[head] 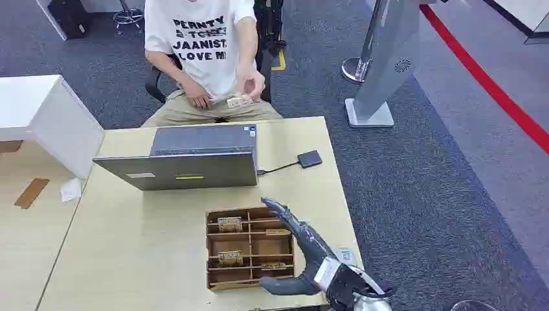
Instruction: Pass the card to the sensor for recognition and then transmit it.
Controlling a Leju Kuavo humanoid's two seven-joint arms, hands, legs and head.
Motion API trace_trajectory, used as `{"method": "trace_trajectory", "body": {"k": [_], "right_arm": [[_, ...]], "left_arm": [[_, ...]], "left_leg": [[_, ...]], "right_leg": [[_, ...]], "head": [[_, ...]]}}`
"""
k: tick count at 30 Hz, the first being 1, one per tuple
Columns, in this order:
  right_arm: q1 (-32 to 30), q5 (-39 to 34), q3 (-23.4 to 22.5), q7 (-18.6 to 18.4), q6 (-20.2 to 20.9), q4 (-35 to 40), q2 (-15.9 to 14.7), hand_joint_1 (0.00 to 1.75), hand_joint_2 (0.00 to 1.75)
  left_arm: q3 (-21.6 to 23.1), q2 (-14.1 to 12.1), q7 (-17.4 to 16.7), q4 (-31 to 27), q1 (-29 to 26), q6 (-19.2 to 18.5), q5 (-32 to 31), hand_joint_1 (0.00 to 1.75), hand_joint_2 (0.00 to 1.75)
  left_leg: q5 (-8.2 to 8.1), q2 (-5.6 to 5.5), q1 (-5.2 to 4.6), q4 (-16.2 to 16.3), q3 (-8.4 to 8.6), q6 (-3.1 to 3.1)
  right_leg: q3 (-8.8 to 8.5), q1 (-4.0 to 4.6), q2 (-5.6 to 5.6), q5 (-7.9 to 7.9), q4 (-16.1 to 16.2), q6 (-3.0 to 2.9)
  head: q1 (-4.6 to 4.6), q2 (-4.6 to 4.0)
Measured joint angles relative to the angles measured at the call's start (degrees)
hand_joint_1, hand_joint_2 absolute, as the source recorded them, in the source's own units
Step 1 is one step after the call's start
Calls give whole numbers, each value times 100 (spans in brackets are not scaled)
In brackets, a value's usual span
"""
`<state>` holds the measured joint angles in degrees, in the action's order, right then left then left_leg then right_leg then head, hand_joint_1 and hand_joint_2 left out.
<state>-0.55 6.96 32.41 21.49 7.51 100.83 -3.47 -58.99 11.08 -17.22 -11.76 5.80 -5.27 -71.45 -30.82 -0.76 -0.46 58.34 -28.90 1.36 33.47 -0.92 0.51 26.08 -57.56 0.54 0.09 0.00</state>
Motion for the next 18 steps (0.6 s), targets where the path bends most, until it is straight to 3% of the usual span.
{"method": "trace_trajectory", "body": {"k": [9,18], "right_arm": [[362,944,138,-33,-911,284,13,0,175],[594,1298,295,-70,-1204,345,13,0,175]], "left_arm": [[0,17,50,0,1,-7,-92,0,0],[0,31,52,0,3,-44,-146,0,0]], "left_leg": [[0,-1,0,0,-1,0],[0,-1,0,0,-1,0]], "right_leg": [[1,0,0,1,0,0],[0,0,0,0,0,0]], "head": [[0,0],[0,0]]}}
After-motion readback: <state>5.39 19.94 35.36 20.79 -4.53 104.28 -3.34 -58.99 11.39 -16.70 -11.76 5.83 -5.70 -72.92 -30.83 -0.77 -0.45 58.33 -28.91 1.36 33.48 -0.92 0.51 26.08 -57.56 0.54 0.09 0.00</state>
